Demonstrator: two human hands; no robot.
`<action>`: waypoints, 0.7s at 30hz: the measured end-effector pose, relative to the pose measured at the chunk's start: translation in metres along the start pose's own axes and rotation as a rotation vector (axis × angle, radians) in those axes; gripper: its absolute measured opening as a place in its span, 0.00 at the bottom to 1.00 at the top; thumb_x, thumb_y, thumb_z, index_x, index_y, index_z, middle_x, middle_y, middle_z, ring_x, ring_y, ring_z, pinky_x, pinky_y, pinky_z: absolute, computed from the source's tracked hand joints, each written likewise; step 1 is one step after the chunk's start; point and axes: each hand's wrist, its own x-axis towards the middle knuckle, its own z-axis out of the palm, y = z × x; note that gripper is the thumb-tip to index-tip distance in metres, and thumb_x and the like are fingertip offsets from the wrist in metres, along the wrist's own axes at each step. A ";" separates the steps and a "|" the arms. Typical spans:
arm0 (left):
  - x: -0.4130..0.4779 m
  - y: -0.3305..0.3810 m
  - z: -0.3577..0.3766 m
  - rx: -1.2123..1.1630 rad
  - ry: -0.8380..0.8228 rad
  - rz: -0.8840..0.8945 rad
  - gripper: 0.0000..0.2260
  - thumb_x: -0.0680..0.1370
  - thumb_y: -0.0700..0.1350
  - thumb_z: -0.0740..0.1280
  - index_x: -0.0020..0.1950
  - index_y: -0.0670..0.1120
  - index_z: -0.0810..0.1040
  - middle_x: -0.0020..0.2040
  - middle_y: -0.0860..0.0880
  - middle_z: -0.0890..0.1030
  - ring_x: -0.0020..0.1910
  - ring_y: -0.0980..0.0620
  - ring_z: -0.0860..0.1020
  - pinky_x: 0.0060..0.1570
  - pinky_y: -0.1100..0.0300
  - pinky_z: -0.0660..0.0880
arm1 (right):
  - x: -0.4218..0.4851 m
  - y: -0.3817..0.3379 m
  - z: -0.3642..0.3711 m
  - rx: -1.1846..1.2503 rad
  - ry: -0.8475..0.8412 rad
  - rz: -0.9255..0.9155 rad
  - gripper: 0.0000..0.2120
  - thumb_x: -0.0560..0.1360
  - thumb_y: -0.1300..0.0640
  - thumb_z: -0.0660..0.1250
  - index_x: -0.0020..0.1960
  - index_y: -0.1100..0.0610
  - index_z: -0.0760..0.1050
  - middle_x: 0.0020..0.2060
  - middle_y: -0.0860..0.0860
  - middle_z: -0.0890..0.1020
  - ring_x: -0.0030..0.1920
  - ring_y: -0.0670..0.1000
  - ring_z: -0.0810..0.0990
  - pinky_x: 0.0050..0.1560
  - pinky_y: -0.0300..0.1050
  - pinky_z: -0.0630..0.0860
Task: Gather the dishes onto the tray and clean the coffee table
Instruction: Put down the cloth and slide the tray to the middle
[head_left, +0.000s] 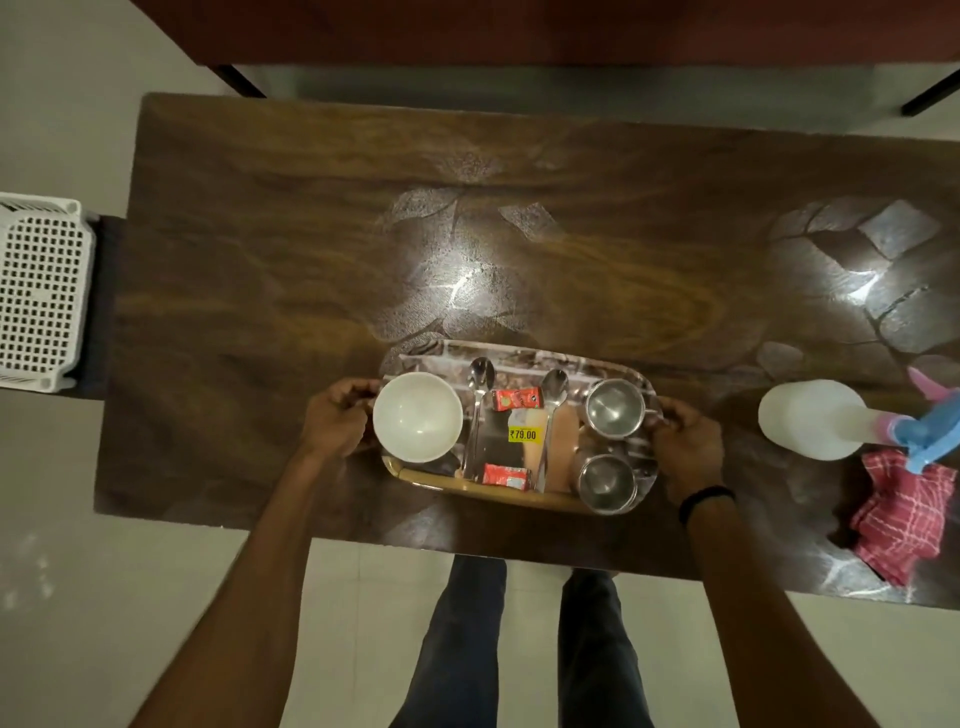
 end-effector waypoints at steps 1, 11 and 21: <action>0.005 0.007 0.000 -0.021 -0.002 -0.012 0.14 0.80 0.31 0.60 0.57 0.44 0.80 0.50 0.46 0.82 0.45 0.47 0.80 0.37 0.54 0.81 | 0.011 -0.009 0.002 -0.007 0.001 -0.023 0.08 0.76 0.61 0.68 0.52 0.54 0.82 0.43 0.51 0.85 0.37 0.42 0.83 0.42 0.39 0.82; 0.057 0.066 0.008 -0.210 -0.025 -0.041 0.10 0.80 0.35 0.63 0.56 0.47 0.79 0.45 0.50 0.82 0.41 0.50 0.79 0.37 0.53 0.79 | 0.098 -0.088 0.028 0.044 -0.013 -0.034 0.11 0.73 0.60 0.72 0.55 0.52 0.83 0.44 0.53 0.86 0.45 0.54 0.86 0.49 0.58 0.84; 0.077 0.073 0.015 -0.208 -0.045 -0.011 0.09 0.80 0.37 0.66 0.48 0.51 0.80 0.44 0.49 0.83 0.42 0.50 0.79 0.41 0.51 0.81 | 0.128 -0.089 0.036 -0.005 0.014 -0.038 0.09 0.70 0.58 0.72 0.39 0.43 0.81 0.42 0.51 0.87 0.44 0.53 0.86 0.49 0.56 0.84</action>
